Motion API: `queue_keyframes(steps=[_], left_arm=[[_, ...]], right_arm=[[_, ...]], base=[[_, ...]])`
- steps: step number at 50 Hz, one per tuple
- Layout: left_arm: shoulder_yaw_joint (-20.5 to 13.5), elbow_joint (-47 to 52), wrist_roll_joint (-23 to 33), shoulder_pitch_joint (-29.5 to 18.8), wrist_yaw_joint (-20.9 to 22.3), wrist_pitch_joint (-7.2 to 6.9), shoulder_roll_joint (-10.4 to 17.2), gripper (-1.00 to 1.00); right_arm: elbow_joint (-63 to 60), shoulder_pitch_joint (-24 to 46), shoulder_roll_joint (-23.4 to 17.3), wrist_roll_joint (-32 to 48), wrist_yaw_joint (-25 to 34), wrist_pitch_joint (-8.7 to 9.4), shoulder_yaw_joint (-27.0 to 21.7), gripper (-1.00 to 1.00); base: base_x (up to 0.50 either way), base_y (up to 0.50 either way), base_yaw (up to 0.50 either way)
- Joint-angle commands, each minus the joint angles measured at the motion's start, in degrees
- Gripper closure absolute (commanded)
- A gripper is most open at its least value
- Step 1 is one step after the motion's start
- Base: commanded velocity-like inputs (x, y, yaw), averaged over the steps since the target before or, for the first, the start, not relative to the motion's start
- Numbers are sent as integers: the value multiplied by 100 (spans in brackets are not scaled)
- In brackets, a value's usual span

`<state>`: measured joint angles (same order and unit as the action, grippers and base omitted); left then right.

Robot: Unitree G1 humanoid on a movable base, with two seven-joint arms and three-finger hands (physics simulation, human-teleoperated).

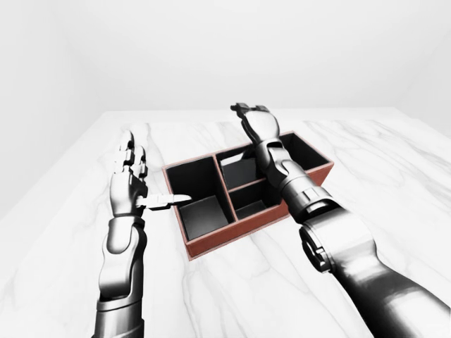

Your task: Pick up the book and place it in the front compartment of the caddy.

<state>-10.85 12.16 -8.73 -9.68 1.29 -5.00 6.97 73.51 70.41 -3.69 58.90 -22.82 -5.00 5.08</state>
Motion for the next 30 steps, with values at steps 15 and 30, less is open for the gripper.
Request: queue_keyframes(steps=[15, 30], left_arm=[[-4, -19, -5, -5, -2, 0, 8, -100], [-11, 64, -7, -3, -12, 0, 6, -100]], right_arm=[[-15, -62, -10, 23, -68, 0, -60, -100], [-190, -10, -104, -341, 131, 0, -178, -100]], base=[[0, 0, 0], [0, 0, 0]])
